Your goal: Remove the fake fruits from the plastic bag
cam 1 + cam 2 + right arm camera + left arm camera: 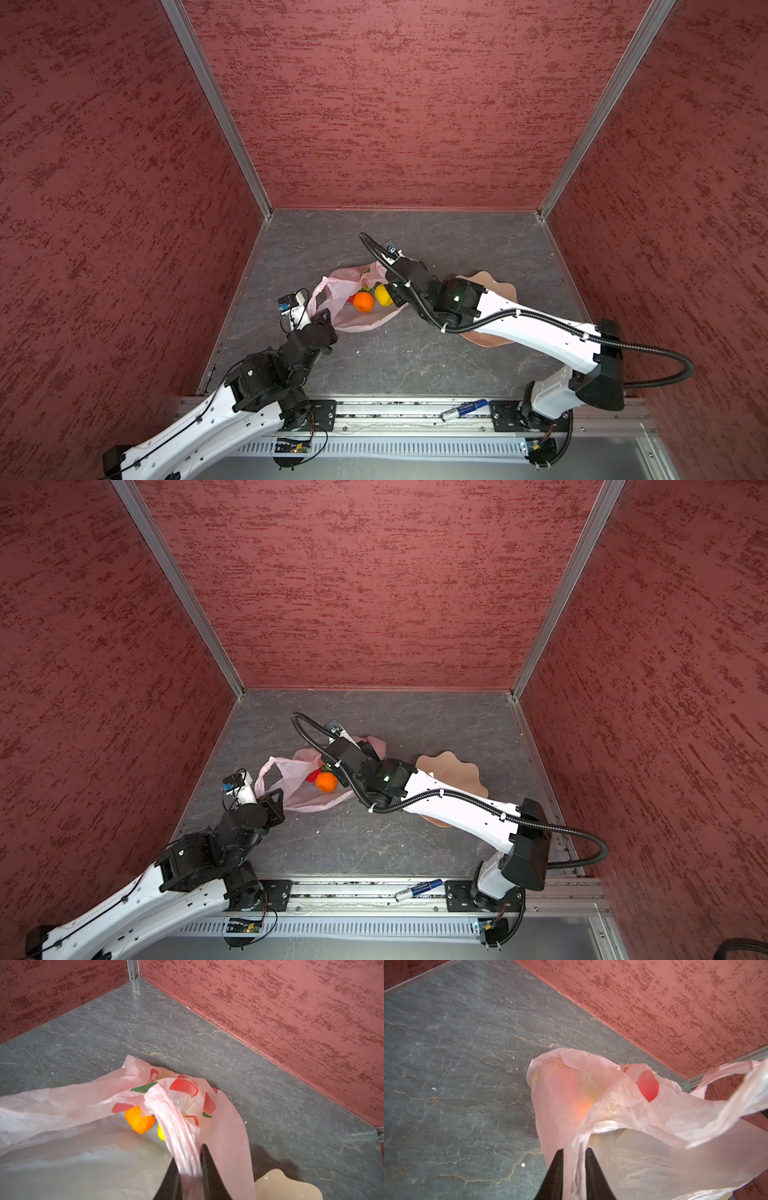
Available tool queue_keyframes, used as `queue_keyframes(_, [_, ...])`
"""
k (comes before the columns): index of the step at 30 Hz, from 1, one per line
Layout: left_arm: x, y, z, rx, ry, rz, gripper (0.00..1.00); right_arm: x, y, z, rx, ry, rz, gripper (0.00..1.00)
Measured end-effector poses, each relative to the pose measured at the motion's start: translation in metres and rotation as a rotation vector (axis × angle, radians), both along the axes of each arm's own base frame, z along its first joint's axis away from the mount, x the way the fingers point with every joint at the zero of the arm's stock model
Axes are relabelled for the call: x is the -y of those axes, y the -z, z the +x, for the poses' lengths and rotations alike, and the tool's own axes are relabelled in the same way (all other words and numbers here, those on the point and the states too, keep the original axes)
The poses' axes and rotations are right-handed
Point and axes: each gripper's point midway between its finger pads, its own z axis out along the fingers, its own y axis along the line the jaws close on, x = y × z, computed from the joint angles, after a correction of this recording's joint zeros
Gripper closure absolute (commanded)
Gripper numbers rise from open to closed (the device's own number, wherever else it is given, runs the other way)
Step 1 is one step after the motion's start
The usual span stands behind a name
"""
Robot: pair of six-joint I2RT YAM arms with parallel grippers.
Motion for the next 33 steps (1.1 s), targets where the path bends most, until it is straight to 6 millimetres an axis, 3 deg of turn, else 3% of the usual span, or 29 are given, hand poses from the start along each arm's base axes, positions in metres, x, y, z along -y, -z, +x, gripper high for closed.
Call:
queue_keyframes(12, [0.013,-0.041,0.003,0.048,0.11,0.095,0.38,0.008,-0.014,-0.009,0.02,-0.016,0.103,0.92])
queue_keyframes(18, [0.022,-0.048,0.012,0.058,0.152,0.166,0.24,0.009,-0.023,-0.013,0.027,-0.036,0.146,0.94])
queue_keyframes(23, [0.018,-0.055,0.027,0.042,0.148,0.203,0.12,0.012,-0.025,-0.019,0.023,-0.055,0.167,0.95])
queue_keyframes(28, [0.02,-0.068,0.037,0.031,0.185,0.209,0.05,0.016,-0.03,-0.022,0.026,-0.065,0.185,0.95])
queue_keyframes(33, [0.036,-0.085,0.041,0.042,0.289,0.232,0.05,0.016,-0.033,-0.023,0.03,-0.068,0.196,0.95])
